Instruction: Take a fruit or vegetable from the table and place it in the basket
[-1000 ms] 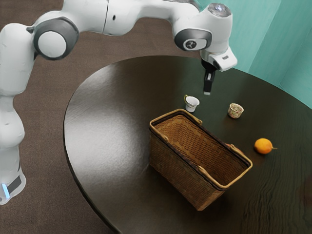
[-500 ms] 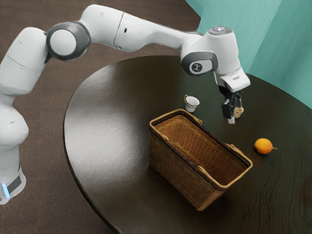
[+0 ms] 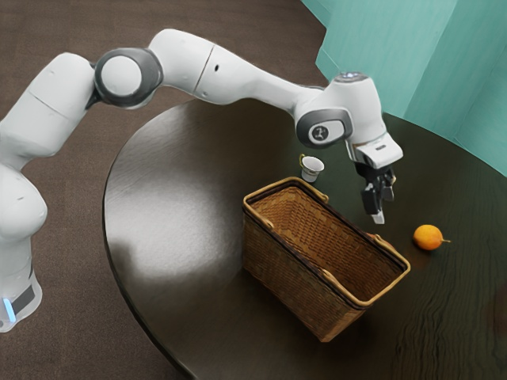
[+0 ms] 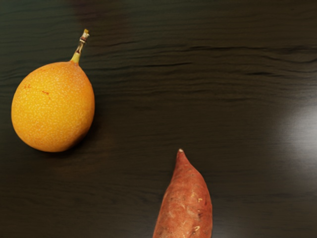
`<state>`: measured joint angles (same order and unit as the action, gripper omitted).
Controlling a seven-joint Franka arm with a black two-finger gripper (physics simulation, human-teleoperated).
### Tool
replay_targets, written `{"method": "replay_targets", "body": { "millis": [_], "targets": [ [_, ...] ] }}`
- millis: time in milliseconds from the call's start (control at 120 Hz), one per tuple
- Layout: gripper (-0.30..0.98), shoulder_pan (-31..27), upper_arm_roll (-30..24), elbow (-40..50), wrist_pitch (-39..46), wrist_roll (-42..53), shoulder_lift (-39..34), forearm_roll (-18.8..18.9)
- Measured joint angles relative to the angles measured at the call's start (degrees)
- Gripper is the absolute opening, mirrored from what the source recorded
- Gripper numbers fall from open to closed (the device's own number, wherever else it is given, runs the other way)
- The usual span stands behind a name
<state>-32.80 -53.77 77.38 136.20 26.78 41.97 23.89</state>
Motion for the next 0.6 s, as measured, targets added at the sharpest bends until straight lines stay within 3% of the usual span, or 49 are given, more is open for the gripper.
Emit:
{"method": "replay_targets", "body": {
  "millis": [183, 267, 367, 600],
  "targets": [
    [0.69, 0.2, 0.5, 0.6, 3.5, 1.0, 2.5, 0.2],
    [0.69, 1.5, 0.8, -1.8, 1.4, 1.2, 3.6, 2.1],
    [0.69, 3.9, 0.2, -7.4, -2.5, 1.4, 7.3, 6.0],
    [0.69, 3.3, -6.7, -9.9, -7.7, 1.7, 12.5, 16.4]
  ]
}}
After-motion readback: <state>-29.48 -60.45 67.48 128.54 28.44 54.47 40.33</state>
